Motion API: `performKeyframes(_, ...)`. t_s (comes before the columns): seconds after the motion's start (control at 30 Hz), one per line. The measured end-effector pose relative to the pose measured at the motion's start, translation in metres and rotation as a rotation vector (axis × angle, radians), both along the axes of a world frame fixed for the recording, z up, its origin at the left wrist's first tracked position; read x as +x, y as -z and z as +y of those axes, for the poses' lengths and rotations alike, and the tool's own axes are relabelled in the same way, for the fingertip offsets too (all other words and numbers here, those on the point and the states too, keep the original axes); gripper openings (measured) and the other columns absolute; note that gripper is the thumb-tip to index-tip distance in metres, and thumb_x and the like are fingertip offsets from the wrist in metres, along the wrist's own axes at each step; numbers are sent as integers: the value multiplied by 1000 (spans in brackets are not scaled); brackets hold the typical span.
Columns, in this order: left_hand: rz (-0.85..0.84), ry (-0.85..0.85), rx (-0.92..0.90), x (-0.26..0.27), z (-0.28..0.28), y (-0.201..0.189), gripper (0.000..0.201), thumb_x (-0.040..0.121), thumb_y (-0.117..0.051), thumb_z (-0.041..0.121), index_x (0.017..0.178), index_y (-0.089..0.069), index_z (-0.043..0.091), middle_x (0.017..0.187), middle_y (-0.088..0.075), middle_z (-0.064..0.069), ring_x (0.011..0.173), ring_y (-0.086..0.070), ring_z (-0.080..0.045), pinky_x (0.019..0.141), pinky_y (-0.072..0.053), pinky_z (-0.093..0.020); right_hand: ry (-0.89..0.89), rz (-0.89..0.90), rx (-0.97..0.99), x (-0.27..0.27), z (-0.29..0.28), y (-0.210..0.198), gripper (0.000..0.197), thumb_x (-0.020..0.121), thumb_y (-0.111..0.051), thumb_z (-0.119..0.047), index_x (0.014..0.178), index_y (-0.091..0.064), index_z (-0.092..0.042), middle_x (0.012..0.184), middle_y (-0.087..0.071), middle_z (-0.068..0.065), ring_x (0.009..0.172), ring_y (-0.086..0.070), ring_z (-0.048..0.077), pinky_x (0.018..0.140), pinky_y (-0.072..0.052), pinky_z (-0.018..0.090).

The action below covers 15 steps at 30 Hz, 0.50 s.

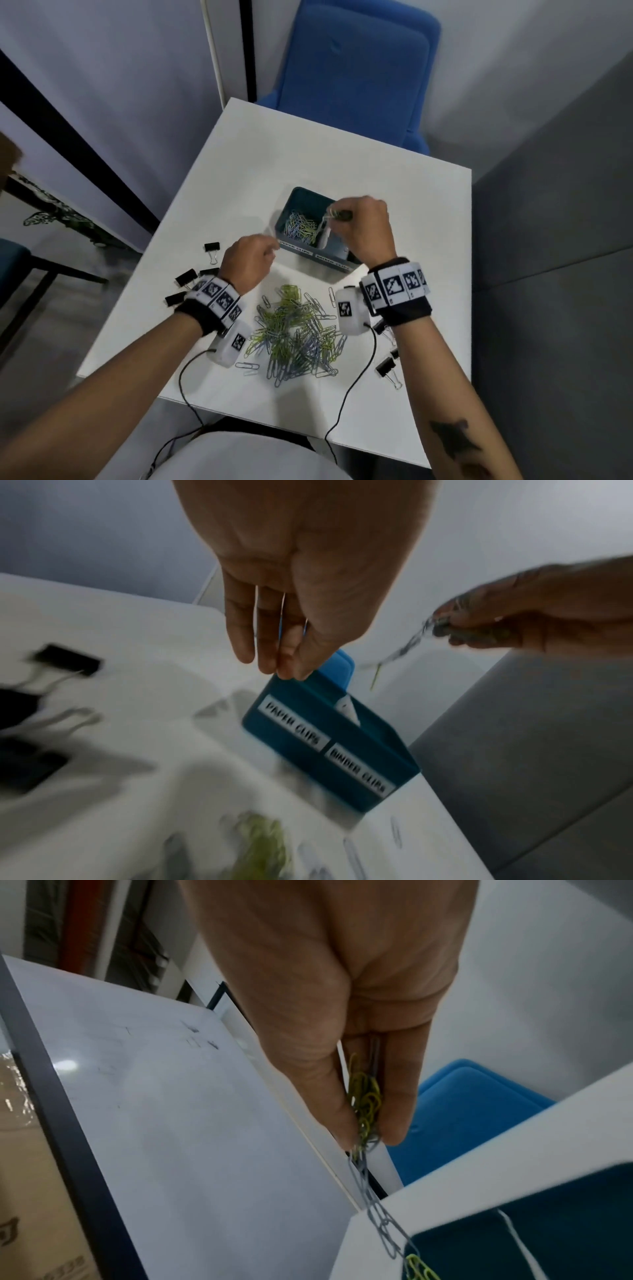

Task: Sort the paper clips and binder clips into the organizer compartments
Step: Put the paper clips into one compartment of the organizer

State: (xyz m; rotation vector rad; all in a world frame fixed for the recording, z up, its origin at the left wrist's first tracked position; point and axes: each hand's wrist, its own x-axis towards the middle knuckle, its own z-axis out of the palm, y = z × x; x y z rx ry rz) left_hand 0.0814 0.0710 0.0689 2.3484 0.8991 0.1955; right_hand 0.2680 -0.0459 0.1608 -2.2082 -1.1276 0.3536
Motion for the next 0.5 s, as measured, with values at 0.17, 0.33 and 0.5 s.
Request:
performKeyframes(0.17,170,-19,-82,-50,-23,36,20,87,-57,12,101,-70,20,99,-71,0,90,-65,-22,74,-52,-32,17,-2,0,18,42,-6,17,75,-74,-11,91,-78,-17,88,-75,3,83,-68,21,80,-56,33)
performKeyframes(0.33,362,100,-107,-79,-46,59,38,87,-64,26,123,-54,21,115,-57,-2,108,-57,-21,78,-49,-35,-31,78,-199,4,44,28,39,77,-78,-15,115,-69,-15,112,-70,8,101,-65,24,89,-52,31)
performKeyframes(0.5,551,275,-88,-98,-58,69,73,85,-65,42,144,-29,17,136,-35,-4,116,-49,-22,77,-44,-34,-111,50,-220,-23,-3,81,33,81,-74,-20,113,-68,-16,105,-71,6,91,-67,21,82,-57,40)
